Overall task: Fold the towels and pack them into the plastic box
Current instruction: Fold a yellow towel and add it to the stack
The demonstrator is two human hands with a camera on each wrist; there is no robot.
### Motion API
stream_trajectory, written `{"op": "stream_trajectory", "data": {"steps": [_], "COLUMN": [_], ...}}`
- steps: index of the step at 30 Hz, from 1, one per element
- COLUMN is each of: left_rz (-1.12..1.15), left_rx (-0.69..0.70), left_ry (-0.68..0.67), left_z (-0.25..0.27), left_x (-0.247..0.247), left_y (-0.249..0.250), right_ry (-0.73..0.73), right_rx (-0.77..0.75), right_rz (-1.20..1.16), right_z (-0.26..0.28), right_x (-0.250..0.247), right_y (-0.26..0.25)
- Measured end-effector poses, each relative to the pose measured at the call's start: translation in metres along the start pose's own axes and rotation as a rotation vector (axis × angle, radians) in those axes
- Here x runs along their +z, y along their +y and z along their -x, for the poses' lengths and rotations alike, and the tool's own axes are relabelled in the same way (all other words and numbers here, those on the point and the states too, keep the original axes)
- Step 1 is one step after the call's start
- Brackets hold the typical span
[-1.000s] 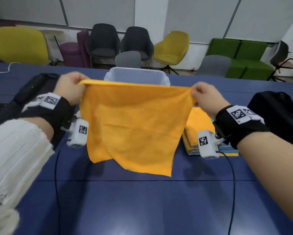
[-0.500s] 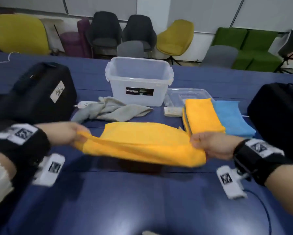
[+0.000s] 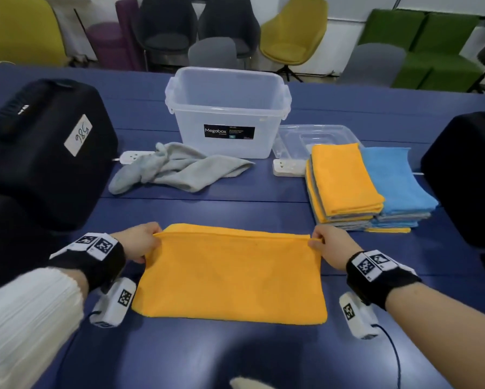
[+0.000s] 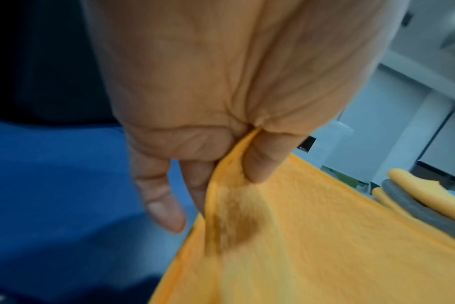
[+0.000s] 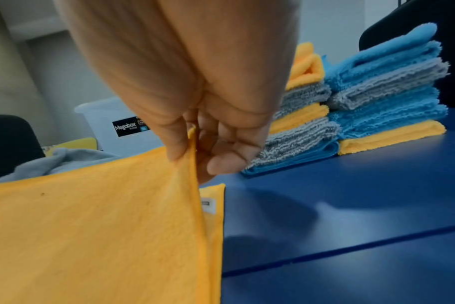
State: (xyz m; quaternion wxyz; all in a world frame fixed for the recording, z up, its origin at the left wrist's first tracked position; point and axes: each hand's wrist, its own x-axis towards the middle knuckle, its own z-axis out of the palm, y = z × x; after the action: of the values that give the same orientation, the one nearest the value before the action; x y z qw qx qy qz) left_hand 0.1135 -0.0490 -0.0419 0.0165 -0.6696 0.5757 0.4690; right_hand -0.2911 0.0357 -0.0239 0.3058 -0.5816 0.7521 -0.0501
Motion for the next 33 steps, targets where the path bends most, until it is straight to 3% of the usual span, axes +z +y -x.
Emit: {"op": "stream_trajectory", "data": {"steps": [6, 11, 15, 18, 22, 26, 29, 33], "left_rz": [-0.118, -0.091, -0.112, -0.242, 0.041, 0.328, 0.342, 0.136], "left_rx": [0.116, 0.101, 0.195, 0.191, 0.279, 0.338, 0.405, 0.471], "left_ry": [0.267, 0.369, 0.222, 0.132, 0.152, 0.160, 0.245, 0.301], "left_z": [-0.026, -0.049, -0.051, -0.046, -0.039, -0.026, -0.021, -0.011], "left_x": [0.015, 0.019, 0.024, 0.025, 0.014, 0.001, -0.005, -0.011], "left_y": [0.011, 0.014, 0.019, 0.026, 0.022, 0.012, 0.005, 0.006], "right_ry": [0.082, 0.128, 0.036, -0.025, 0.022, 0.169, 0.210, 0.199], "right_rx": [0.092, 0.159, 0.115, 0.116, 0.085, 0.008, -0.144, -0.212], "right_rz": [-0.009, 0.070, 0.150, 0.192, 0.135, -0.199, -0.260, -0.211], "right_z": [-0.026, -0.038, -0.041, -0.041, -0.031, -0.010, 0.007, 0.020], "right_x": [0.021, 0.034, 0.041, 0.041, 0.033, 0.014, -0.003, -0.019], "right_y": [0.004, 0.007, 0.009, 0.010, 0.015, 0.020, 0.016, 0.018]}}
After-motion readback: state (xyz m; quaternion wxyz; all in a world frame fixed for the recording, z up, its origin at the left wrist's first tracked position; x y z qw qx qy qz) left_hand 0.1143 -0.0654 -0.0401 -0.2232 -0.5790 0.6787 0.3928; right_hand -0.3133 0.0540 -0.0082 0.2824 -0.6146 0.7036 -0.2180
